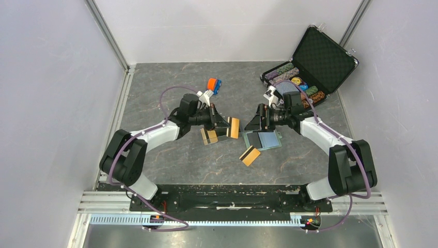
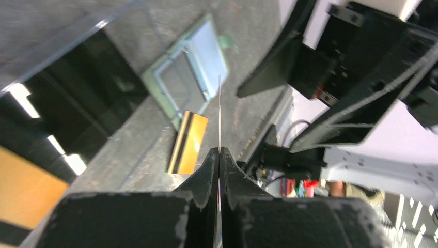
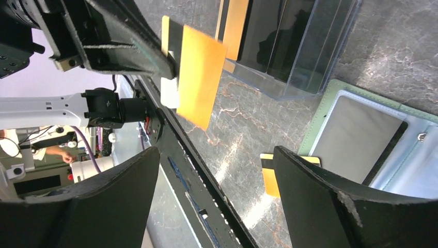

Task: Put the credit cards into the card holder
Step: Place the credit card in the storage box.

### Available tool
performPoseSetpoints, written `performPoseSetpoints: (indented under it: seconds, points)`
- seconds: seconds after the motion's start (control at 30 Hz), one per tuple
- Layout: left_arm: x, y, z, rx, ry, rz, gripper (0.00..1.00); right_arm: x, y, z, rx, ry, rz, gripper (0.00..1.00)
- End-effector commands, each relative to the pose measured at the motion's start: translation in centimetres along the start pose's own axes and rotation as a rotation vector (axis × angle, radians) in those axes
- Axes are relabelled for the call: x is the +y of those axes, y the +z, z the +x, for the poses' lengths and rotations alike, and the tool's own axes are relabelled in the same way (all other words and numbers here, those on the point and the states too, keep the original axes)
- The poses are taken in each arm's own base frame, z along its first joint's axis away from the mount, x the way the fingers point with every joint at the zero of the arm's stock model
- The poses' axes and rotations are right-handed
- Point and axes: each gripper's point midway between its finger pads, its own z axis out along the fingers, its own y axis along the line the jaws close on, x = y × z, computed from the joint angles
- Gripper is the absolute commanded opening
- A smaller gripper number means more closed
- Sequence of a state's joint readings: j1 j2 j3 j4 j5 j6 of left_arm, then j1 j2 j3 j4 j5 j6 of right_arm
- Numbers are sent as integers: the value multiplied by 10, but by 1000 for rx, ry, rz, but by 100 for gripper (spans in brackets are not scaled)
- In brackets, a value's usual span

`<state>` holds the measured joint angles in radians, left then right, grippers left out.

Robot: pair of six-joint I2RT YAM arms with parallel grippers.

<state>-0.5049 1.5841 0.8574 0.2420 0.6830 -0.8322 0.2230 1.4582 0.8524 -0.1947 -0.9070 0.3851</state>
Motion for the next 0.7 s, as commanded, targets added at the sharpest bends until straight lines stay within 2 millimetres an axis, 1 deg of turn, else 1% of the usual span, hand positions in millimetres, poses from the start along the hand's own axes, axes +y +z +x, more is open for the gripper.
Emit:
performPoseSetpoints:
  seconds: [0.0, 0.1, 0.23, 0.33, 0.5, 0.67]
  points:
    - [26, -19, -21, -79, 41, -168, 2, -3, -5, -8, -45, -46, 48, 84]
    - [39, -26, -28, -102, 11, -213, 2, -11, -5, -3, -31, -41, 80, 84]
    - [52, -26, -31, -104, -16, -246, 2, -17, -6, 0, -21, -45, 110, 84]
    - [59, -24, -34, -119, -26, -273, 2, -22, -8, 2, -18, -47, 136, 84]
    - [66, -23, -41, -142, -27, -300, 2, -37, -13, 8, -3, -24, 210, 85]
    - [73, -24, -43, -150, -22, -326, 3, -43, -15, 10, 4, -15, 224, 85]
